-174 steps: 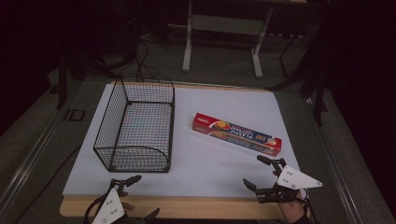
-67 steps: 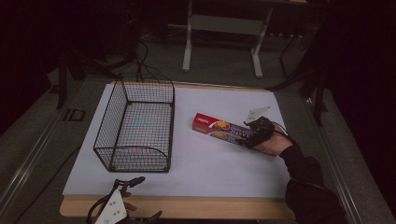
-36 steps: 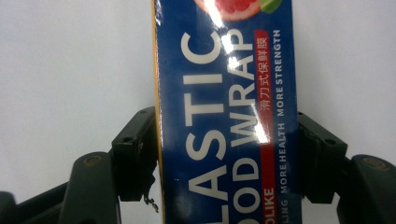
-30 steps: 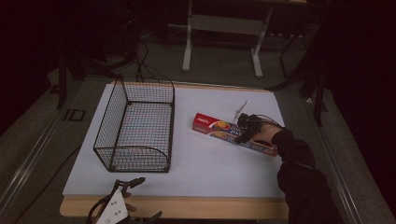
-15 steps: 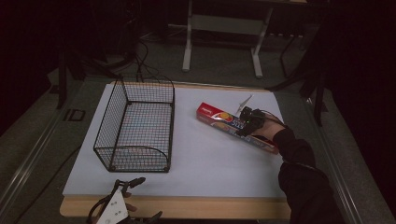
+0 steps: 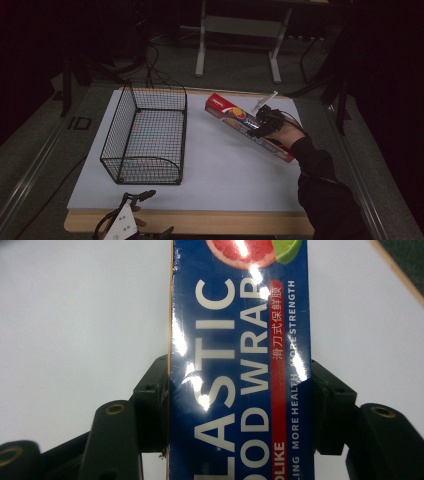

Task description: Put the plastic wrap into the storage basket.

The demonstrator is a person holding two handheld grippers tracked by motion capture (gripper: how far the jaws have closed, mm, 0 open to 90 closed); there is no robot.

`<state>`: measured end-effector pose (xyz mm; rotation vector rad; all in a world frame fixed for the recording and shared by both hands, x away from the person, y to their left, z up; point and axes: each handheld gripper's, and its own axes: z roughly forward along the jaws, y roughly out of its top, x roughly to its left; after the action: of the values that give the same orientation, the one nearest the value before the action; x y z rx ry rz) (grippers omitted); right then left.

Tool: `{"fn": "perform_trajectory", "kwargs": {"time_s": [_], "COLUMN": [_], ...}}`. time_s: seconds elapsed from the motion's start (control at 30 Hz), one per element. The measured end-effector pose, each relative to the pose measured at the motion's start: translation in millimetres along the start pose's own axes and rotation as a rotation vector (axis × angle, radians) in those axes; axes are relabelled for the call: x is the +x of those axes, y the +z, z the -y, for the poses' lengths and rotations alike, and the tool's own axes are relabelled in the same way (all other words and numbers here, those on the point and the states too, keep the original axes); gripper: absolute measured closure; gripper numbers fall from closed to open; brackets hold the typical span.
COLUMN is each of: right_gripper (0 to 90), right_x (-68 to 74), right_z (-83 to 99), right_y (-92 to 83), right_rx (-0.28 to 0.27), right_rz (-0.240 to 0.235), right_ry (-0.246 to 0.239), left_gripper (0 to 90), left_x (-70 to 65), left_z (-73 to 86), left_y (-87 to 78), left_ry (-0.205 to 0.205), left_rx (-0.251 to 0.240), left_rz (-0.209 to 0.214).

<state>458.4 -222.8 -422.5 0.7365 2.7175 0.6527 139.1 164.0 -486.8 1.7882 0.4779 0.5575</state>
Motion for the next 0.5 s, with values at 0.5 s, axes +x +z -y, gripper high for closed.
{"fn": "perform_trajectory", "kwargs": {"time_s": [0.5], "right_gripper": [40.1], "right_x": [24.4], "right_z": [-34.9], "right_y": [-25.0], "right_rx": [-0.206], "right_rz": [-0.011], "right_ry": [0.086], "left_gripper": [0.0], "left_x": [-0.1], "left_z": [-0.3], "left_y": [0.1], "left_ry": [0.001], "left_rx": [-0.002], "left_rz": [0.0]}}
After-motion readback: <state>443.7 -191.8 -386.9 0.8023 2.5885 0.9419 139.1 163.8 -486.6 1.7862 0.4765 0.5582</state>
